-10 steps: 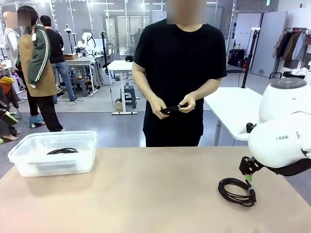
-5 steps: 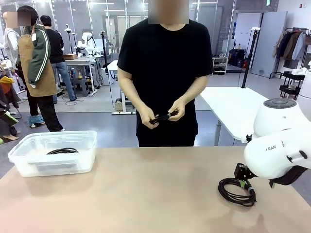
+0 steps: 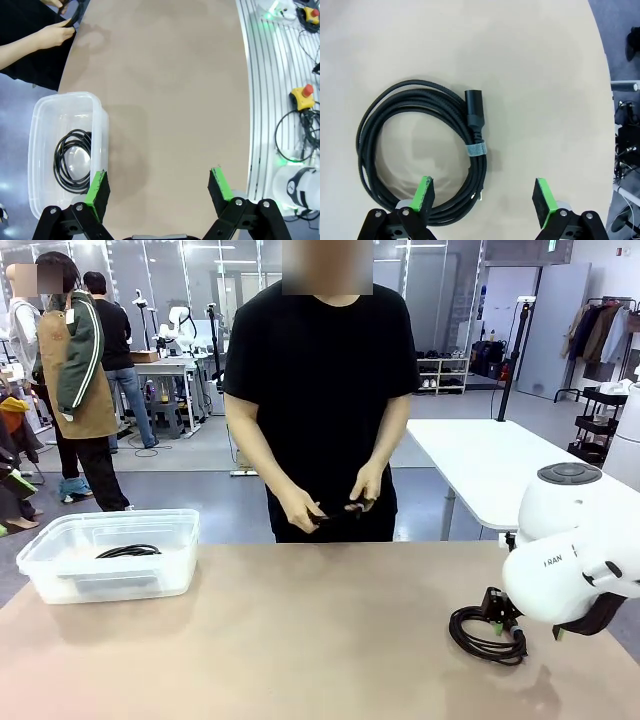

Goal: Organize and store the cables.
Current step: Place the USB Extension Cable into the Organizing box.

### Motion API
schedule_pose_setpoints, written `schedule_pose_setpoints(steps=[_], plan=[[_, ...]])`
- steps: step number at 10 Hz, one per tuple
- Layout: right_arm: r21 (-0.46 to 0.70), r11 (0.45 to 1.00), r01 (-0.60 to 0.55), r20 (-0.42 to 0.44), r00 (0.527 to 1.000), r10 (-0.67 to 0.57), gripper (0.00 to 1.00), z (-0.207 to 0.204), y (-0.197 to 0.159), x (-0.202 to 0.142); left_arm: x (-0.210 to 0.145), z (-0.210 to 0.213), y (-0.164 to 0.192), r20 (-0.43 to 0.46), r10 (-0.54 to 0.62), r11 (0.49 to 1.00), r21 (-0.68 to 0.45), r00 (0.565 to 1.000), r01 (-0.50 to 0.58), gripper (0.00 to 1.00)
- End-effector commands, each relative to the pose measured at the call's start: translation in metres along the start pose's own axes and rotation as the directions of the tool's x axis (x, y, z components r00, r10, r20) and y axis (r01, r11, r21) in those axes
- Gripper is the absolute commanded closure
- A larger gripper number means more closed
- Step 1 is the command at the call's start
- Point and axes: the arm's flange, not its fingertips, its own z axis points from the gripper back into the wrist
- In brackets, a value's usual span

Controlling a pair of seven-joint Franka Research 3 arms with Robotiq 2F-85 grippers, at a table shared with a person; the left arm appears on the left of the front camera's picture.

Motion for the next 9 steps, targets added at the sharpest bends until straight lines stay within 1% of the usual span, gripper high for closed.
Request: schedule_pose_setpoints(steps=[1, 4, 6, 7, 8, 9], plan=[[-0.012, 0.999, 0.051, 0.057, 0.997, -0.050, 0.00, -0.0088, 0.0048, 0.0069, 0.0009, 0.0022, 0.0042, -0.014, -0.003, 1.000, 0.005, 1.000, 0.003, 0.00], [0.019, 0.998, 0.067, 0.072, 0.995, -0.068, 0.00, -0.0140, 0.0038, 0.0112, 0.0009, 0.0022, 0.0042, -0.014, -0.003, 1.000, 0.005, 1.000, 0.003, 0.00], [0.031, 0.998, 0.063, 0.072, 0.995, -0.065, 0.30, -0.0183, 0.0036, 0.0146, 0.0009, 0.0022, 0.0042, -0.014, -0.003, 1.000, 0.005, 1.000, 0.003, 0.00], [0.031, 0.998, 0.062, 0.072, 0.995, -0.064, 0.74, -0.0172, 0.0037, 0.0152, 0.0009, 0.0022, 0.0042, -0.014, -0.003, 1.000, 0.005, 1.000, 0.003, 0.00], [0.031, 0.998, 0.057, 0.072, 0.996, -0.059, 0.90, -0.0155, 0.0036, 0.0156, 0.0009, 0.0022, 0.0042, -0.014, -0.003, 1.000, 0.005, 1.000, 0.003, 0.00], [0.028, 0.998, 0.058, 0.078, 0.995, -0.060, 1.00, -0.0143, 0.0031, 0.0163, 0.0009, 0.0022, 0.0042, -0.014, -0.003, 1.000, 0.005, 1.000, 0.003, 0.00]])
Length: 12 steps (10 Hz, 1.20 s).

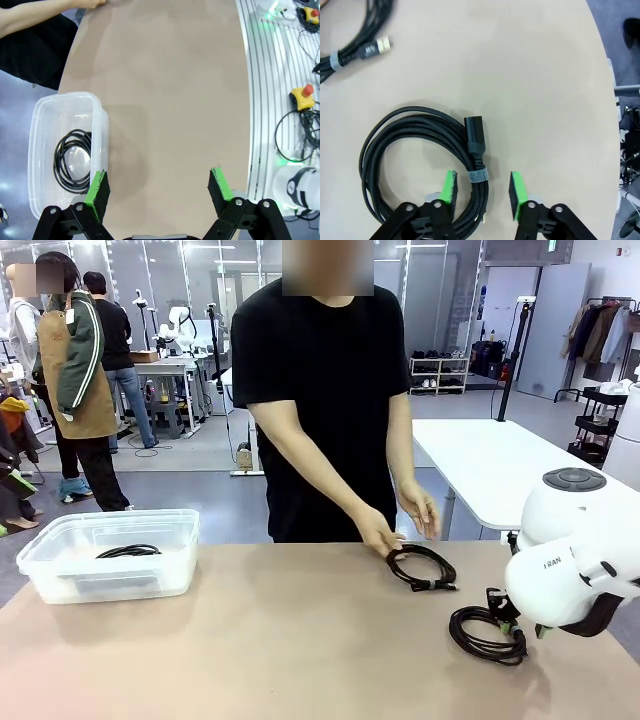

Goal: Organize and store the cables.
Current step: Place the USB Extension Cable into the Organizing box.

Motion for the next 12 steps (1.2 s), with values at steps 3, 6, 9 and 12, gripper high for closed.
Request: schedule_pose_setpoints(steps=[3, 6, 9, 12], plan=[[0.005, 0.999, 0.036, 0.042, 0.998, -0.036, 1.00, -0.011, 0.007, 0.001, 0.001, 0.002, 0.004, -0.014, -0.003, 1.000, 0.005, 1.000, 0.003, 0.00], [0.048, 0.998, 0.044, 0.049, 0.998, -0.046, 1.00, -0.015, 0.012, 0.003, 0.001, 0.002, 0.004, -0.014, -0.003, 1.000, 0.005, 1.000, 0.003, 0.00], [0.058, 0.998, -0.005, 0.059, 0.998, 0.002, 1.00, 0.014, 0.001, 0.008, 0.001, 0.002, 0.004, -0.014, -0.003, 1.000, 0.005, 1.000, 0.003, 0.00], [0.093, 0.988, -0.120, 0.139, 0.985, 0.107, 1.00, 0.088, 0.004, 0.031, 0.001, 0.002, 0.004, -0.014, -0.003, 1.000, 0.005, 1.000, 0.003, 0.00]])
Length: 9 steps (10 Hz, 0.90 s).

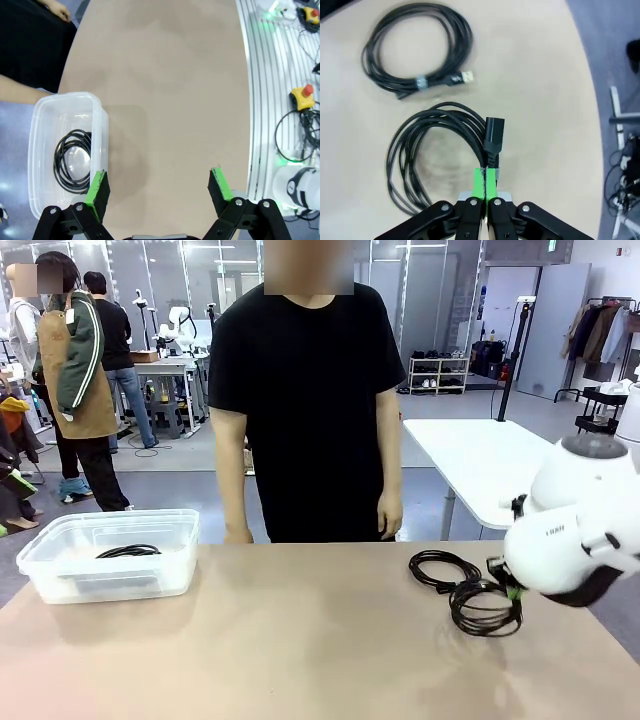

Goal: Organize and store the cables.
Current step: Place the USB Extension Cable into the Organizing box.

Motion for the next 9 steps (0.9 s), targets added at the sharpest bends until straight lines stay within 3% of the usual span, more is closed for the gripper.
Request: schedule_pose_setpoints(steps=[1, 5, 9], plan=[[0.047, 0.996, -0.073, 0.026, 0.997, 0.072, 1.00, 0.040, 0.009, 0.017, 0.001, 0.002, 0.004, -0.014, -0.003, 1.000, 0.005, 1.000, 0.003, 0.00], [0.143, 0.977, -0.159, 0.051, 0.987, 0.154, 1.00, 0.056, 0.067, 0.033, 0.001, 0.002, 0.004, -0.014, -0.003, 1.000, 0.005, 1.000, 0.003, 0.00], [0.145, 0.976, -0.160, 0.055, 0.987, 0.154, 1.00, 0.056, 0.075, 0.029, 0.001, 0.002, 0.004, -0.014, -0.003, 1.000, 0.005, 1.000, 0.003, 0.00]])
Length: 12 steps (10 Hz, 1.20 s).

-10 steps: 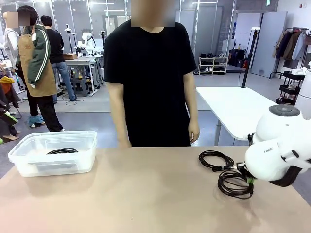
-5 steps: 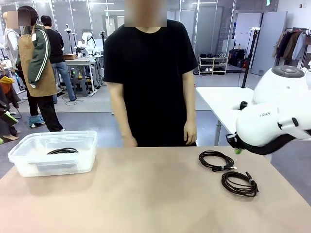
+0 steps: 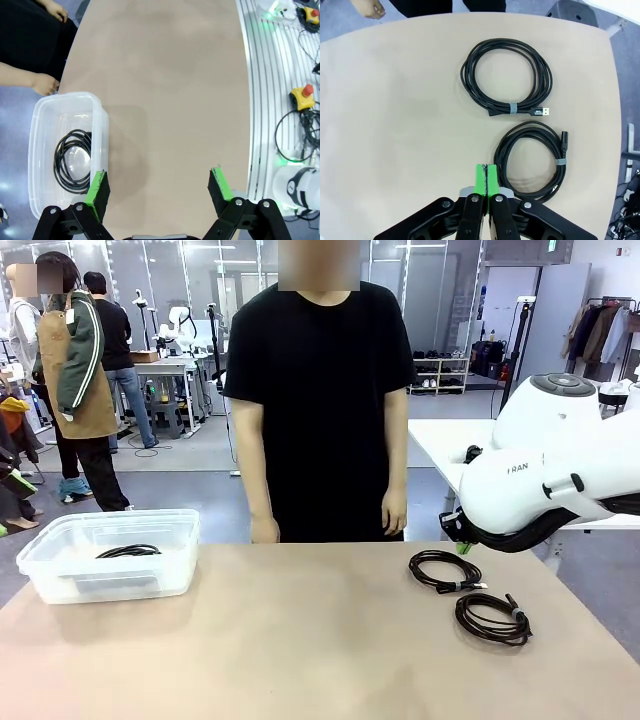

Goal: Organize and store the cables.
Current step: Place the USB Extension Cable into the Organizing box.

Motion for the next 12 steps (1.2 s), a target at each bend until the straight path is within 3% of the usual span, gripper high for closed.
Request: schedule_pose_setpoints(steps=[1, 7, 8, 9, 10, 12], plan=[[0.000, 1.000, 0.000, 0.002, 1.000, 0.000, 1.00, 0.001, 0.000, 0.000, 0.001, 0.002, 0.004, -0.014, -0.003, 1.000, 0.004, 1.000, 0.003, 0.00], [0.000, 1.000, 0.000, 0.000, 1.000, 0.000, 0.99, 0.000, 0.000, 0.000, 0.001, 0.002, 0.004, -0.014, -0.003, 1.000, 0.004, 1.000, 0.003, 0.00], [-0.030, 1.000, -0.008, -0.027, 1.000, 0.007, 0.68, -0.002, -0.008, -0.004, 0.001, 0.002, 0.004, -0.014, -0.003, 1.000, 0.004, 1.000, 0.003, 0.00], [-0.025, 1.000, -0.020, -0.067, 0.998, 0.018, 0.55, 0.000, -0.017, -0.010, 0.001, 0.002, 0.004, -0.014, -0.003, 1.000, 0.004, 1.000, 0.003, 0.00], [-0.061, 0.998, -0.035, -0.090, 0.996, 0.029, 0.24, 0.000, -0.025, -0.013, 0.001, 0.002, 0.004, -0.014, -0.003, 1.000, 0.004, 1.000, 0.003, 0.00], [-0.072, 0.997, -0.013, -0.140, 0.990, 0.003, 0.00, -0.016, -0.047, -0.018, 0.001, 0.002, 0.004, -0.014, -0.003, 1.000, 0.004, 1.000, 0.003, 0.00]])
